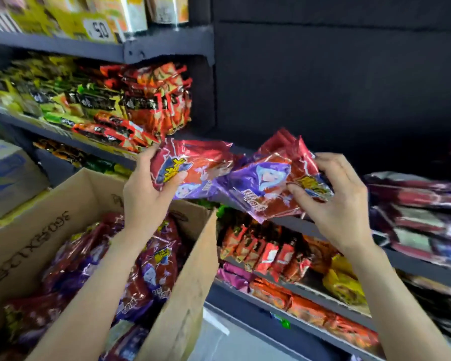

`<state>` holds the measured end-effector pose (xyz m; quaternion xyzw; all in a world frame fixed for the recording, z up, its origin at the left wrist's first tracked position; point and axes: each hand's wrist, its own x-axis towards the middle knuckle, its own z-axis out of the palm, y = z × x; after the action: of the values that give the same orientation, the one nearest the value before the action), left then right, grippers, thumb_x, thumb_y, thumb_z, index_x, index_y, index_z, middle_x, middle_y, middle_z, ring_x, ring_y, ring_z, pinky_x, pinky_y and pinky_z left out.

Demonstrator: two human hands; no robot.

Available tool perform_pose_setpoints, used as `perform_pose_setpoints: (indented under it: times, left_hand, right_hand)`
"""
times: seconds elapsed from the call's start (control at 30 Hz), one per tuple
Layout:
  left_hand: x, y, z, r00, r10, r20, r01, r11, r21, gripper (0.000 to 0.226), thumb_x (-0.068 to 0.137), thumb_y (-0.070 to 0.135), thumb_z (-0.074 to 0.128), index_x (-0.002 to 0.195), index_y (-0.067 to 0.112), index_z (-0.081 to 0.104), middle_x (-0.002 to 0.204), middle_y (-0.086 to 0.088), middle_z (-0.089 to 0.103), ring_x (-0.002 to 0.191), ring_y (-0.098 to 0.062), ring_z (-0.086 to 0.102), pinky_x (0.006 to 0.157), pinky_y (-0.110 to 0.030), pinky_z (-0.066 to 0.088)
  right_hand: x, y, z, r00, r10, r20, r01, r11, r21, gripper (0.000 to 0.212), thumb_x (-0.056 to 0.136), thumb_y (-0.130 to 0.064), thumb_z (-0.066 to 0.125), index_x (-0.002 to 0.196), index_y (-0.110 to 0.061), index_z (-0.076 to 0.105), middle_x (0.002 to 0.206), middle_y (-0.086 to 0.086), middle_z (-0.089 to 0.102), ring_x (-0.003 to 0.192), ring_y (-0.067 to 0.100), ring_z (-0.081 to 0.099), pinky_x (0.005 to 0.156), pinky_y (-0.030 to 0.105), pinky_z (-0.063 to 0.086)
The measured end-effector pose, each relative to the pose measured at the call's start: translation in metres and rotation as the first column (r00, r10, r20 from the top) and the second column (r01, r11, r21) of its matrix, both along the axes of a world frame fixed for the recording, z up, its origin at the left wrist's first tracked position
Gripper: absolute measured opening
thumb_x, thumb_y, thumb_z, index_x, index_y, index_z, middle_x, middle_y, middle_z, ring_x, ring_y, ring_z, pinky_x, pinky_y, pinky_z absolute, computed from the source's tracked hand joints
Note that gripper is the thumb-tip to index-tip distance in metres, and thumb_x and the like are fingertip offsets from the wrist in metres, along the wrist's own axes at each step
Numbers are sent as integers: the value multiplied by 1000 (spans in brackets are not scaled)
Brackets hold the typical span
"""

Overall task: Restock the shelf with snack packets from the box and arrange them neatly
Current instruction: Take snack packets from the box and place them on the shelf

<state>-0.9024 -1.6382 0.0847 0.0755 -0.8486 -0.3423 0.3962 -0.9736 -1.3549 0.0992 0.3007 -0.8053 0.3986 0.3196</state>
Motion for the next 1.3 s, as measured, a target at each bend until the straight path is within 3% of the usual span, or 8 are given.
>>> perform_pose_setpoints:
  times: [0.23, 0.37, 0.53, 0.73, 0.83, 0.93, 1.13, 1.3]
  left_hand:
    - [-85, 85, 14, 993, -113, -39, 110, 991, -74, 57, 84, 41, 66, 128, 18, 40, 112, -6, 62, 98, -27, 61, 84, -46, 50]
    - [-138, 129, 24, 982, -182, -54, 170, 971, -168, 57, 82, 40, 69, 125, 11, 45, 106, -7, 64, 92, -27, 61, 79, -40, 48]
    - [-194, 169, 32, 956, -251, -150, 161, 878, -450, 50, 76, 25, 78, 114, 3, 54, 92, -12, 66, 75, -30, 63, 70, -38, 48]
    - [-274, 190, 28, 926, -323, -196, 146, 785, -601, 52, 78, 30, 75, 117, 11, 46, 97, -12, 66, 82, -30, 65, 72, -40, 50]
    - [-300, 221, 29, 898, -418, -141, 227, 711, -666, 51, 81, 36, 71, 119, 13, 47, 100, -9, 67, 85, -29, 66, 75, -39, 51]
    - [-316, 260, 31, 847, -528, 64, 444, 635, -632, 51, 84, 43, 65, 126, 21, 45, 109, -3, 67, 93, -27, 65, 78, -37, 49]
    - [-334, 306, 29, 746, -579, 329, 663, 595, -455, 44, 87, 47, 59, 126, 30, 49, 116, 7, 64, 101, -19, 62, 74, -30, 46]
    - [-343, 313, 19, 416, -751, 513, 884, 466, -34, 44, 91, 45, 52, 134, 38, 44, 135, 10, 53, 122, -14, 51, 101, -34, 42]
  right_hand:
    - [-40, 85, 52, 907, -303, -292, 320, 947, 9, 34, 80, -18, 74, 105, -1, 60, 110, 11, 59, 97, 14, 55, 77, 18, 44]
    - [-74, 127, 62, 817, -359, -450, 479, 858, 185, 30, 77, -12, 73, 103, -4, 61, 109, 11, 61, 90, 26, 61, 63, 32, 51]
    - [-115, 168, 46, 780, -338, -527, 579, 709, 402, 27, 75, -4, 72, 99, -5, 62, 105, 12, 63, 87, 30, 61, 64, 38, 50]
    - [-133, 192, 25, 932, -283, -228, 357, 602, 714, 48, 61, 2, 75, 102, -15, 58, 112, 6, 58, 96, 29, 60, 74, 39, 50]
    - [-125, 197, 25, 947, -320, -4, 223, 652, 724, 72, 62, 5, 68, 126, -22, 46, 126, -1, 45, 109, 18, 51, 87, 31, 42]
    - [-123, 203, 31, 920, -374, 114, 170, 645, 745, 83, 72, -5, 68, 143, -28, 29, 134, -7, 39, 119, 12, 42, 98, 26, 35]
    - [-141, 203, 31, 816, -570, 96, 240, 485, 841, 64, 89, -28, 60, 144, -37, 29, 148, -6, 34, 139, 21, 21, 113, 50, 20]
    - [-150, 193, 23, 786, -613, 84, 295, 491, 820, 74, 88, -30, 59, 147, -39, 16, 148, 1, 33, 139, 25, 20, 114, 51, 18]
